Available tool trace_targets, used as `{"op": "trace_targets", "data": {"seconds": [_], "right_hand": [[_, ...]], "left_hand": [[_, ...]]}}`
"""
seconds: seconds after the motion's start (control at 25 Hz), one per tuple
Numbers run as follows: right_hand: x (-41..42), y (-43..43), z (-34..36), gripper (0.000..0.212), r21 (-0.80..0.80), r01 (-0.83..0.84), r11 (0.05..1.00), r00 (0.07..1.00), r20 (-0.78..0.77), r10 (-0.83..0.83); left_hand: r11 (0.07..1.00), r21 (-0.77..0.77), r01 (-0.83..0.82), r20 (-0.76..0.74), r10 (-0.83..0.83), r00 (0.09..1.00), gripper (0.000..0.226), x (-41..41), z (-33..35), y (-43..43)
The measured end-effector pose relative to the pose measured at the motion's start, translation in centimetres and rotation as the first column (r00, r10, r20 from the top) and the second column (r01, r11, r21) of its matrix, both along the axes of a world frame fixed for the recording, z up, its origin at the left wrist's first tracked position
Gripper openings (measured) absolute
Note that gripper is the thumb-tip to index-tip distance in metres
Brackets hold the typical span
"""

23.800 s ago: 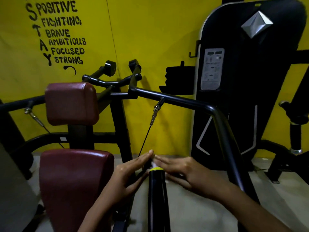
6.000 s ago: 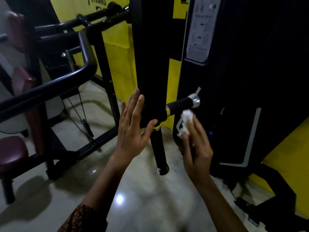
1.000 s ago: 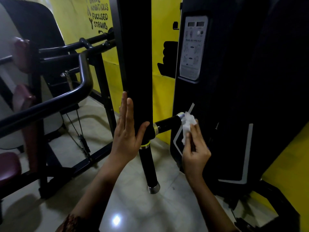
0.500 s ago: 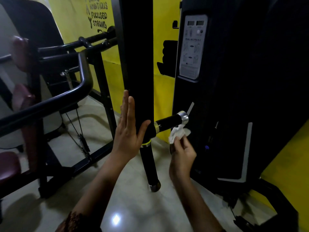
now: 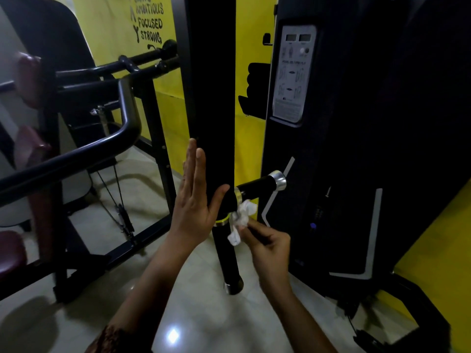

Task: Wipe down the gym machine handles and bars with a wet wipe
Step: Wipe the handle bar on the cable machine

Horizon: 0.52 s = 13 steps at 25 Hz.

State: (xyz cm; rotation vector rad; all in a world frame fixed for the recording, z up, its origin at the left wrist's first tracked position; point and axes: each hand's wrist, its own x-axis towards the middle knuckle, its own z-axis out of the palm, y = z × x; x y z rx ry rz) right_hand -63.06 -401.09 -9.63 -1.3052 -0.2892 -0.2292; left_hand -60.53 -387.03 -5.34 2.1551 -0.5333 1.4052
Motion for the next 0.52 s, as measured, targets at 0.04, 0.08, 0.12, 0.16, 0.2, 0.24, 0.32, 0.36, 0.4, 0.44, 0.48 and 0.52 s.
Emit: {"op": "trace_targets", "data": {"seconds": [0.04,0.08,0.12,0.16,0.2,0.24,0.32,0.36,0.4,0.44,0.48,0.52], "right_hand": [[0.2,-0.7,0.2,0.017,-0.018,0.063,0.998,0.995,0.078,-0.061],[0.7,-1.3,0.4,0.020,-0.050,0.157,0.986,0.976,0.158,-0.147],[1.4,-1.7,0.7,0.029,-0.095,0.244,0.965,0.947,0.240,-0.216],[2.1,-1.7,1.2,0.037,-0.173,0.277,0.945,0.919,0.335,-0.208],[2.8,-1.5,1.6,0.043,-0.299,0.263,0.917,0.894,0.433,-0.115],[3.4,-1.1,1.9,0.050,-0.456,0.240,0.857,0.861,0.508,0.029],[4.8,-1.1,1.8,0.066,-0.658,0.331,0.676,0.766,0.606,0.216],[5.7,-1.6,1.5,0.069,-0.683,0.410,0.605,0.724,0.647,0.240],[6.4,-2.1,1.5,0.067,-0.685,0.477,0.550,0.689,0.681,0.250],[7.2,-2.8,1.5,0.063,-0.681,0.531,0.504,0.666,0.704,0.249],[7.7,-3.4,1.7,0.059,-0.672,0.578,0.463,0.652,0.721,0.233],[8.1,-4.1,1.9,0.058,-0.659,0.618,0.428,0.651,0.735,0.192]], "left_hand": [[1.000,0.001,0.003,0.006,-0.003,1.000,0.069,0.1,0.0,-0.1],[1.000,0.003,0.007,0.004,-0.007,1.000,0.069,0.1,0.0,-0.1],[1.000,0.004,0.007,-0.001,-0.007,1.000,0.069,0.2,0.1,-0.2],[1.000,0.002,0.006,-0.006,-0.006,1.000,0.069,0.2,0.1,-0.3],[1.000,-0.002,0.006,-0.010,-0.006,1.000,0.069,0.2,0.0,-0.2],[1.000,-0.006,0.006,-0.013,-0.006,1.000,0.069,0.1,0.0,-0.2],[1.000,0.001,0.005,-0.013,-0.005,1.000,0.069,0.0,0.0,0.0],[1.000,0.006,0.006,-0.012,-0.006,1.000,0.069,0.0,-0.1,-0.1],[1.000,0.006,0.008,-0.010,-0.007,1.000,0.069,0.0,0.0,-0.1],[1.000,0.003,0.009,-0.008,-0.009,1.000,0.069,0.1,0.0,-0.2],[1.000,0.000,0.009,-0.007,-0.009,1.000,0.069,0.1,0.1,-0.2],[1.000,-0.001,0.010,-0.004,-0.010,1.000,0.069,0.0,0.1,-0.2]]}}
